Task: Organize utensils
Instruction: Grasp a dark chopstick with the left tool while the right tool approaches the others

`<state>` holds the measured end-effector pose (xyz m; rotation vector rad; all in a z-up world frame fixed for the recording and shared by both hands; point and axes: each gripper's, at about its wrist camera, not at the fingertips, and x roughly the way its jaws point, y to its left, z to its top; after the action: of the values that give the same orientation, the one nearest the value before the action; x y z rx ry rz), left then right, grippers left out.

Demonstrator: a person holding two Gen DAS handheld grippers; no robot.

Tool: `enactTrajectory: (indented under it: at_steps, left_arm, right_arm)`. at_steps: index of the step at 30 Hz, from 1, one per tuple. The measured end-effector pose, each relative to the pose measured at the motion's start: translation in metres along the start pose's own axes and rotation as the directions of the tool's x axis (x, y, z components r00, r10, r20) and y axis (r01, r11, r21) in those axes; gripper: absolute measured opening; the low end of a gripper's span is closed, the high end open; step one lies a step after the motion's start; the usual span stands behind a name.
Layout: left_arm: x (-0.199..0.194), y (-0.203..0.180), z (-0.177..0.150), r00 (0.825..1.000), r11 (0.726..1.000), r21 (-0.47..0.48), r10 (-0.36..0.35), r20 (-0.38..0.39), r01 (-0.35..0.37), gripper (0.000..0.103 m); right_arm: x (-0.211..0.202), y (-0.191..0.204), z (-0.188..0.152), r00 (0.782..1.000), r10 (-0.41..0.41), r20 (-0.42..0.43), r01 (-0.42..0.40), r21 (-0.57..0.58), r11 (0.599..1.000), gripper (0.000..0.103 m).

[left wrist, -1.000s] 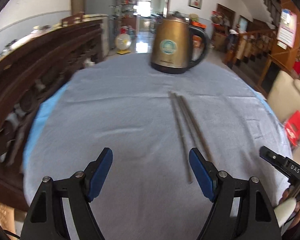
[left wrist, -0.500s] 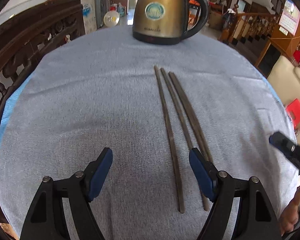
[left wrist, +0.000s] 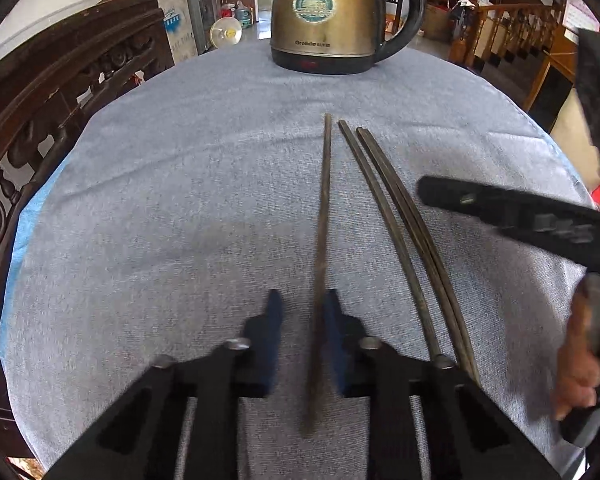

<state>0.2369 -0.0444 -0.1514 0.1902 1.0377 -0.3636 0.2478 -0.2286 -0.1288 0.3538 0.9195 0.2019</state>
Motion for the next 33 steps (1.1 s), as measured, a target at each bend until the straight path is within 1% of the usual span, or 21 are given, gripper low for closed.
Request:
enactTrajectory:
  at_steps: [1,2,3,6,8,9,11,14,15,16,18,19,21,22,23,24,28,29,31,32,33]
  left_arm:
    - [0.000,0.002,0.000,1.000,1.000,-0.007,-0.009,0.001,0.009,0.010]
    - [-0.002,0.007,-0.004,1.000,1.000,-0.018,-0.021,0.002,0.021,0.007]
    - [-0.004,0.008,-0.006,1.000,0.999,-0.022,-0.027,0.002,0.027,0.007]
    - [-0.011,0.012,-0.016,0.999,0.999,-0.030,-0.041,-0.003,0.041,0.006]
    - [-0.017,0.014,-0.023,0.998,0.998,-0.038,-0.056,-0.014,0.055,0.006]
    - [-0.016,0.007,-0.023,0.997,0.997,-0.041,-0.068,-0.022,0.067,0.005]
    - [-0.019,0.005,-0.030,0.993,0.993,-0.037,-0.112,-0.040,0.111,0.005]
    - [-0.027,0.004,-0.041,0.985,0.987,-0.028,-0.158,-0.072,0.157,0.005]
    - [-0.029,0.008,-0.042,0.979,0.982,-0.037,-0.186,-0.085,0.184,0.005]
    - [-0.030,0.012,-0.042,0.974,0.977,-0.050,-0.209,-0.091,0.206,0.005]
    - [-0.035,0.021,-0.035,0.971,0.974,-0.068,-0.223,-0.082,0.217,0.008]
    - [-0.037,0.025,-0.029,0.973,0.974,-0.068,-0.219,-0.069,0.214,0.010]
    - [-0.038,0.028,-0.012,0.982,0.982,-0.058,-0.184,-0.049,0.181,0.025]
    - [-0.036,0.027,-0.003,0.984,0.983,-0.056,-0.177,-0.036,0.174,0.027]
    - [-0.035,0.025,0.003,0.984,0.983,-0.055,-0.175,-0.027,0.174,0.028]
    - [-0.031,0.023,0.011,0.984,0.983,-0.055,-0.177,-0.026,0.176,0.029]
    - [-0.003,0.009,0.036,0.984,0.984,-0.050,-0.172,-0.056,0.169,0.029]
    - [0.006,0.005,0.040,0.985,0.986,-0.050,-0.161,-0.069,0.157,0.029]
    - [0.019,0.004,0.046,0.983,0.985,-0.062,-0.164,-0.086,0.159,0.029]
    - [0.020,0.004,0.046,0.983,0.985,-0.066,-0.162,-0.082,0.156,0.029]
    - [0.020,0.002,0.048,0.986,0.987,-0.062,-0.152,-0.064,0.148,0.029]
  right_arm:
    - [0.009,0.003,0.000,1.000,-0.019,-0.015,0.019,-0.009,1.000,0.029]
    - [0.016,0.006,0.000,0.999,-0.036,-0.027,0.035,-0.018,0.999,0.020]
    - [0.018,0.008,-0.001,0.998,-0.056,-0.010,0.056,-0.036,0.998,0.016]
    - [0.017,0.013,-0.004,0.996,-0.090,0.003,0.090,-0.084,0.992,0.010]
    - [0.013,0.016,-0.005,0.990,-0.137,0.014,0.138,-0.116,0.984,0.004]
    - [0.010,0.014,-0.005,0.988,-0.151,0.011,0.152,-0.116,0.982,0.002]
    - [0.004,0.005,-0.008,0.989,-0.150,-0.001,0.149,-0.080,0.986,0.002]
    - [-0.008,-0.014,-0.016,0.980,-0.198,0.005,0.198,-0.059,0.978,0.001]
    - [-0.014,-0.023,-0.016,0.981,-0.191,-0.006,0.191,-0.028,0.981,0.002]
    - [-0.019,-0.029,-0.015,0.987,-0.159,-0.019,0.159,0.004,0.987,0.004]
    - [-0.028,-0.038,-0.008,0.998,-0.066,-0.016,0.067,0.045,0.997,0.005]
    - [-0.030,-0.039,-0.003,0.999,-0.042,-0.014,0.042,0.053,0.998,0.005]
    - [-0.028,-0.038,0.008,1.000,-0.015,-0.018,0.017,0.065,0.998,0.017]
    - [-0.025,-0.037,0.015,1.000,-0.001,-0.016,0.002,0.070,0.998,0.020]
    - [-0.021,-0.035,0.020,1.000,0.009,-0.019,-0.007,0.069,0.998,0.028]
    - [-0.015,-0.032,0.026,0.999,0.016,-0.034,-0.014,0.061,0.998,0.033]
    - [0.004,-0.017,0.034,0.999,-0.008,-0.052,0.008,0.010,1.000,0.034]
    - [0.012,-0.010,0.032,0.998,-0.018,-0.064,0.017,-0.004,1.000,0.034]
    - [0.025,-0.001,0.031,0.994,-0.039,-0.103,0.035,-0.043,0.998,0.034]
    - [0.031,0.000,0.030,0.993,-0.056,-0.105,0.050,-0.064,0.997,0.035]
    - [0.032,0.006,0.030,0.993,-0.079,-0.083,0.070,-0.101,0.992,0.035]
